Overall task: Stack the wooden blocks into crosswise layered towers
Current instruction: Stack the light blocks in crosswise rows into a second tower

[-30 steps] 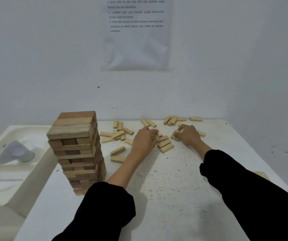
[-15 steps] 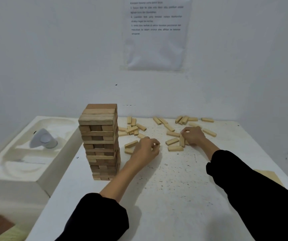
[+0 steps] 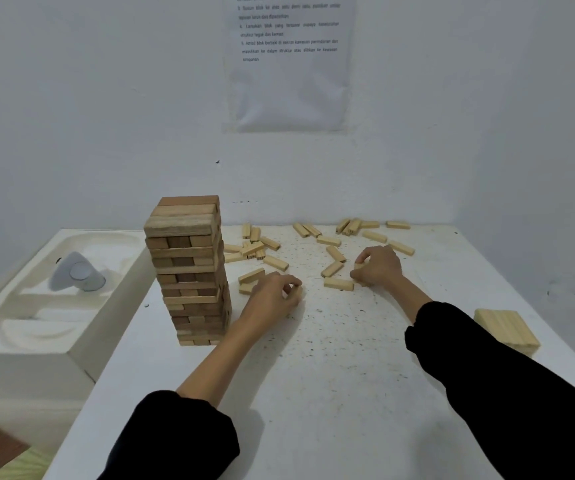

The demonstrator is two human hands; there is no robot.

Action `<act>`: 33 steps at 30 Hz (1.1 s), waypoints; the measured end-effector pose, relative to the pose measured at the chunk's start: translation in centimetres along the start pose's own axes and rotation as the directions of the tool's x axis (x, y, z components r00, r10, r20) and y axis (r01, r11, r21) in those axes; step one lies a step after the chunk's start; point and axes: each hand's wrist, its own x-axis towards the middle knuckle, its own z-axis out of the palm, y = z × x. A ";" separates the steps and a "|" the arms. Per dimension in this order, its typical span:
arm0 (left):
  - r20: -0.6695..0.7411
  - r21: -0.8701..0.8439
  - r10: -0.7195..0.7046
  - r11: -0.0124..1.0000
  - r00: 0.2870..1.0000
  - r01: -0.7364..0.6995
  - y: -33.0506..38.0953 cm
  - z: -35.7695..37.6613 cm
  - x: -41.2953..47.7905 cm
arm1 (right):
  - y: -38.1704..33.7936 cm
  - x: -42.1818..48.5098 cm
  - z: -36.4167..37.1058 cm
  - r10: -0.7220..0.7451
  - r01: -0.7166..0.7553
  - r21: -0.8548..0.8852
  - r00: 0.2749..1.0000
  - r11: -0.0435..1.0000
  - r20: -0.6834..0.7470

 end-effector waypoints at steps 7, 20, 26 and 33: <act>0.021 -0.049 0.029 0.998 0.999 -0.027 1.0 -0.3 -2.2 | 0.5 -9.7 -1.2 -0.204 0.199 0.062 0.975 0.978 0.087; 0.288 -0.144 0.228 0.971 0.930 -0.193 4.4 0.5 -8.3 | 4.4 -14.3 -2.4 -0.457 0.425 0.167 0.836 0.890 0.305; 0.217 -0.173 0.183 0.974 0.959 -0.147 4.2 0.8 -8.0 | 6.2 -14.4 -2.7 -0.385 0.335 0.236 0.897 0.912 0.215; 0.143 -0.221 0.180 0.964 0.973 -0.145 5.6 2.4 -8.0 | 5.1 -14.7 -1.8 -0.421 0.344 0.295 0.871 0.891 0.255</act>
